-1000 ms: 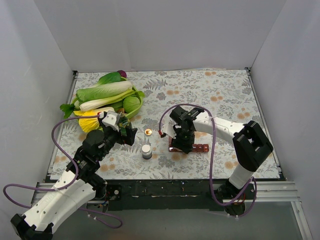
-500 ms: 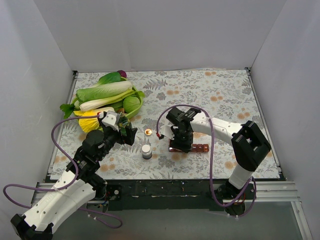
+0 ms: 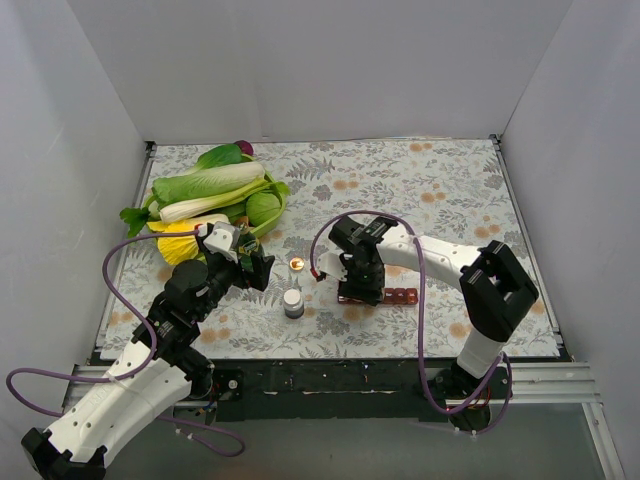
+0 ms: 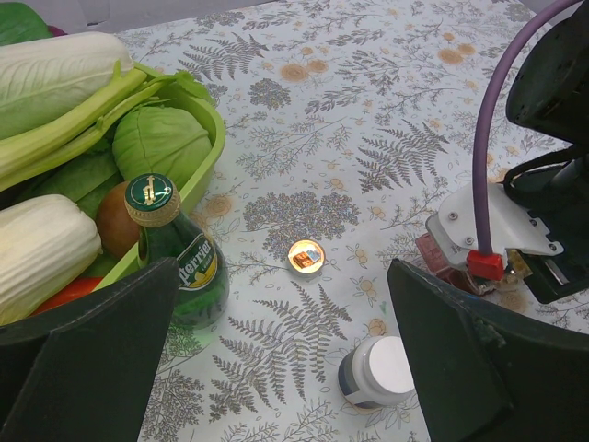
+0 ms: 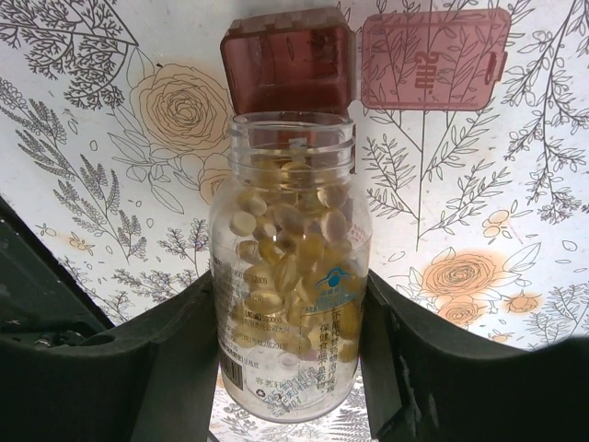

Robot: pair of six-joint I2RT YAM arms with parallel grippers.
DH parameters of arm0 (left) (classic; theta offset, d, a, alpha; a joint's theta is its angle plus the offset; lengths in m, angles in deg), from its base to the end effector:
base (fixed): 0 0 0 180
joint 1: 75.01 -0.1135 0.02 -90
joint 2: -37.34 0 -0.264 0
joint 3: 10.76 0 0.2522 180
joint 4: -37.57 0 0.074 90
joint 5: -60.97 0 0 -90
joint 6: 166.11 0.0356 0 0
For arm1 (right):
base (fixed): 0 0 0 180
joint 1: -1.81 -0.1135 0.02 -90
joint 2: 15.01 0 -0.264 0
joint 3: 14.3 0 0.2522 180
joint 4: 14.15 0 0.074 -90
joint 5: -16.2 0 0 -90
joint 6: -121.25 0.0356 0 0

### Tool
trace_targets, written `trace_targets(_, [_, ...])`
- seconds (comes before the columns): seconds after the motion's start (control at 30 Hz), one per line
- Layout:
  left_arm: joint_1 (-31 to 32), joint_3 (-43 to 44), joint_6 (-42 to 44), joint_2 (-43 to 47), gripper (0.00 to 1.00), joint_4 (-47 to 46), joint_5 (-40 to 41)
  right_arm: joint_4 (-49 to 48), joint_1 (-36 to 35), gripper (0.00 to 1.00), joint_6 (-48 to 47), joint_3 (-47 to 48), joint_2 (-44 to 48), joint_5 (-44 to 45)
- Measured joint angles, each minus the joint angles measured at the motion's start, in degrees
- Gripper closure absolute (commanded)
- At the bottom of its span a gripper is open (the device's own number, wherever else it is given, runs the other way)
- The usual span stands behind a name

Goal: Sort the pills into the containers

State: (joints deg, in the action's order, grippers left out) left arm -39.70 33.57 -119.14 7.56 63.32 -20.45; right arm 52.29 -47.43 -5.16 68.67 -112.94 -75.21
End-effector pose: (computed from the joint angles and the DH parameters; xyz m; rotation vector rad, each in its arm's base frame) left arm 0.1190 -0.0778 0.2868 -0.2372 1.8299 -0.8484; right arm 0.2060 0.2403 0.2015 -2.0376 2.1944 0.0618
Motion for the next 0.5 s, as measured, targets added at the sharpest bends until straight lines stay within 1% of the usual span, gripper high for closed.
trace_targets(0.5, [0.00, -0.04, 0.04, 0.02, 0.02, 0.00, -0.02, 0.37, -0.46, 0.99, -0.04, 0.81, -0.92, 0.63])
